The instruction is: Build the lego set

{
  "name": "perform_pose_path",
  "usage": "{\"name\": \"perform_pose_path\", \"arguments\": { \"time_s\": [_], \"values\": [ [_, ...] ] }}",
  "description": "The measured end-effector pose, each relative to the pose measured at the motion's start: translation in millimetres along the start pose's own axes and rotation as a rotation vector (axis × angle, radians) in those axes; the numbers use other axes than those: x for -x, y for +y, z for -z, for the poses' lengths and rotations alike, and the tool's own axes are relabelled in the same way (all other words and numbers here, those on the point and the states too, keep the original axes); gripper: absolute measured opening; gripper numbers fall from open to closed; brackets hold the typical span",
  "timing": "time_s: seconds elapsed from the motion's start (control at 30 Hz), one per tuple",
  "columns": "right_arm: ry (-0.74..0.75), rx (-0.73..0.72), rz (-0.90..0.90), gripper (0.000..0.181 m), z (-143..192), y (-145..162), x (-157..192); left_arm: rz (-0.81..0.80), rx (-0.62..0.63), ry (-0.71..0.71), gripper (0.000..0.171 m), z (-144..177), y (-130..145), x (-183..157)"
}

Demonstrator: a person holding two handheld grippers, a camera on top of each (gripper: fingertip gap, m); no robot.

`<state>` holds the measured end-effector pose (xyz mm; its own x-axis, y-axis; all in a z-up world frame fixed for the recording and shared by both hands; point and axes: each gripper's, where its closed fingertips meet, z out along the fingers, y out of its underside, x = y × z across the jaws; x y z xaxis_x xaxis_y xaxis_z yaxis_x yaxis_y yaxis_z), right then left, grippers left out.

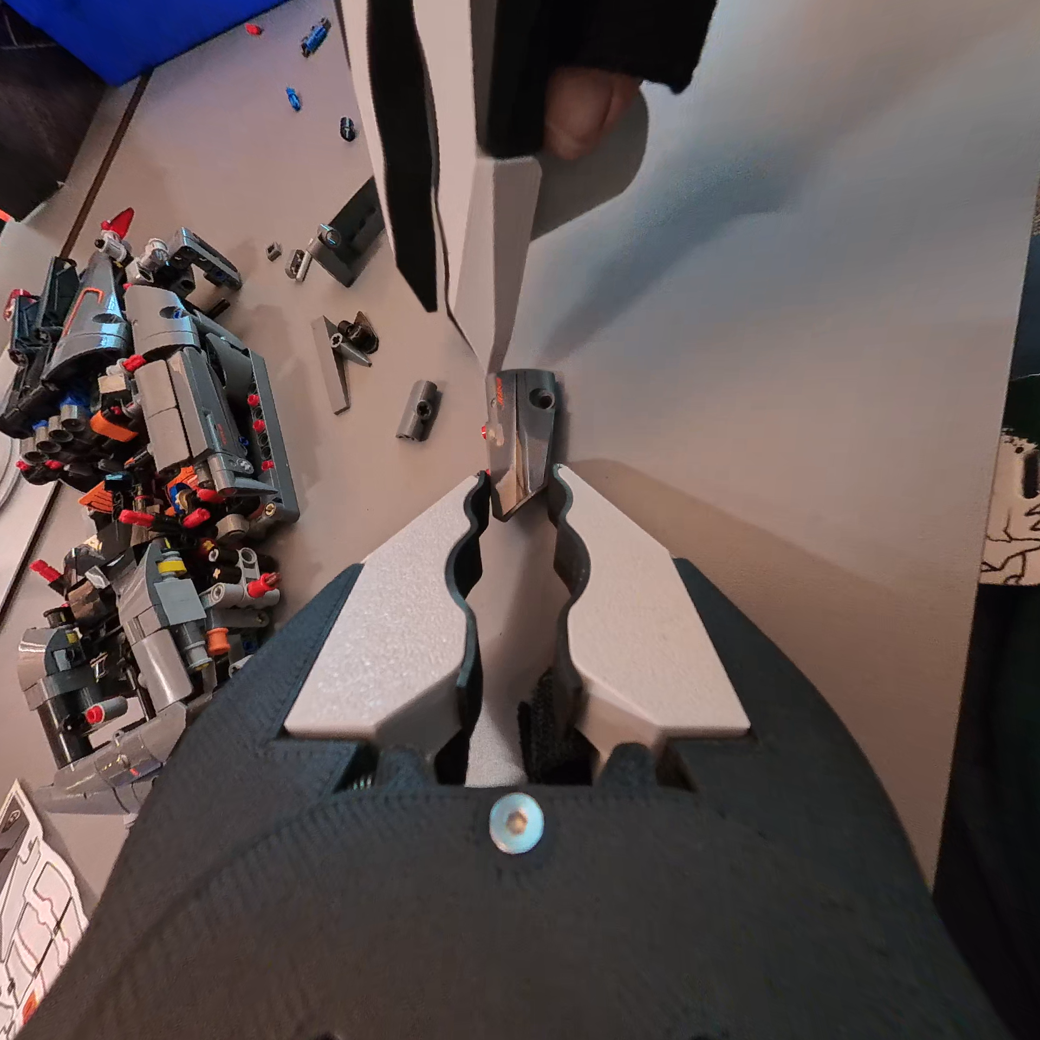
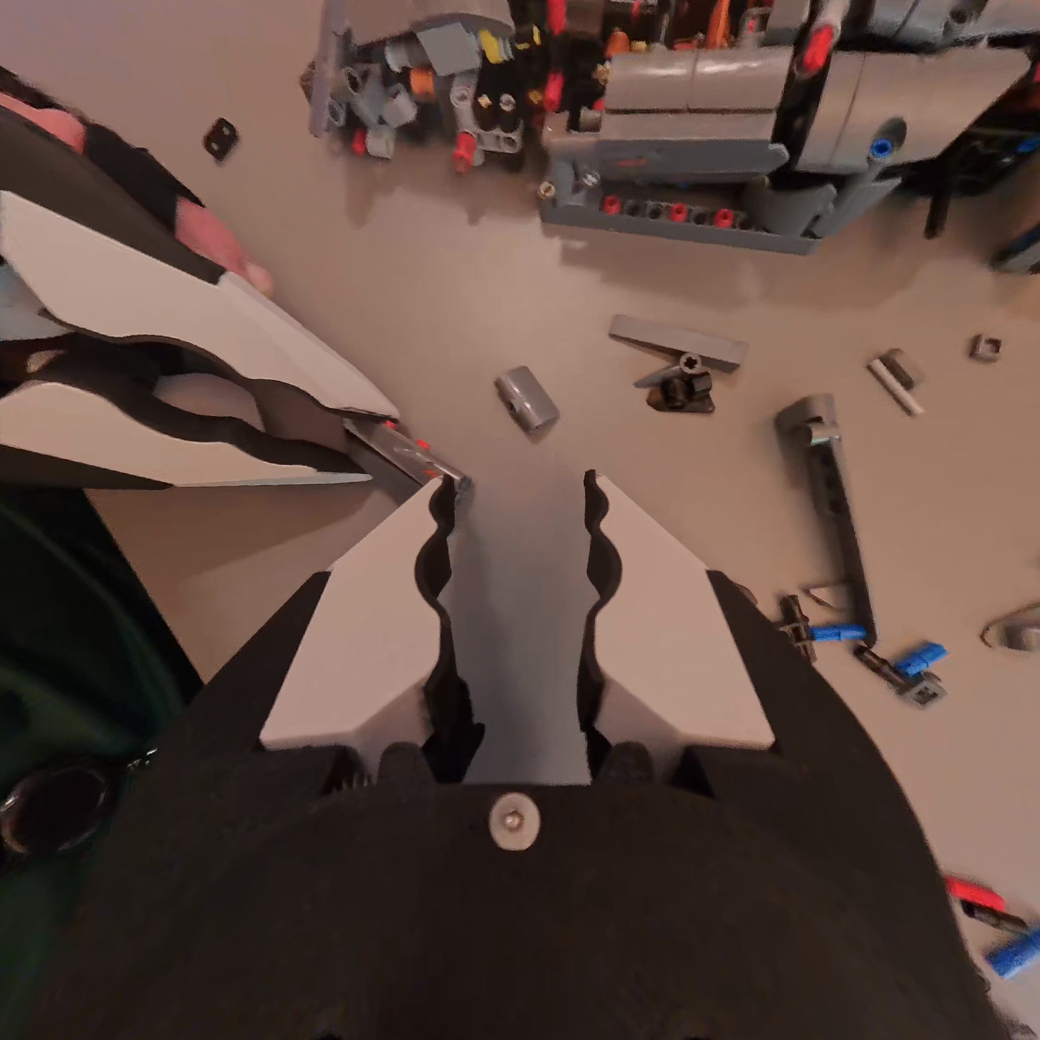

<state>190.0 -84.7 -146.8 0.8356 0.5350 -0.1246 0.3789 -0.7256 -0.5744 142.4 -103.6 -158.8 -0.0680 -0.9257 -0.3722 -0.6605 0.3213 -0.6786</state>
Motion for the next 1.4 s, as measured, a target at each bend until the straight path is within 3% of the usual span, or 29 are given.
{"name": "perform_pose_path", "arguments": {
  "time_s": [0.2, 0.37, 0.5, 0.7, 0.87, 1.1, 1.4],
  "values": [
    [-0.054, 0.03, 0.07, 0.058, -14.0, 2.7, 20.5, 0.002, 0.0, 0.002, 0.019, -0.1, 0.0, -0.1],
    [-0.019, 0.056, 0.051, 0.055, -6.4, 10.7, 7.6, 0.001, 0.0, -0.001, 0.019, -0.2, 0.1, 0.2],
    [-0.068, 0.018, 0.094, 0.055, -9.3, -0.6, 25.0, 0.002, 0.0, 0.001, 0.019, -0.1, 0.0, 0.2],
    [-0.033, 0.075, 0.084, 0.059, -10.3, 10.2, 12.6, 0.001, 0.001, 0.0, 0.019, -0.1, 0.1, 0.1],
    [-0.081, 0.027, 0.11, 0.058, -14.1, -5.6, 29.2, 0.002, 0.0, 0.001, 0.019, 0.0, -0.1, 0.1],
    [-0.059, 0.066, 0.078, 0.058, -11.4, 7.2, 15.0, 0.002, 0.001, 0.001, 0.019, -0.1, -0.1, 0.2],
    [-0.104, 0.046, 0.093, 0.063, -19.7, -3.8, 25.5, 0.001, 0.0, 0.001, 0.019, 0.0, -0.2, 0.0]
  ]
}}
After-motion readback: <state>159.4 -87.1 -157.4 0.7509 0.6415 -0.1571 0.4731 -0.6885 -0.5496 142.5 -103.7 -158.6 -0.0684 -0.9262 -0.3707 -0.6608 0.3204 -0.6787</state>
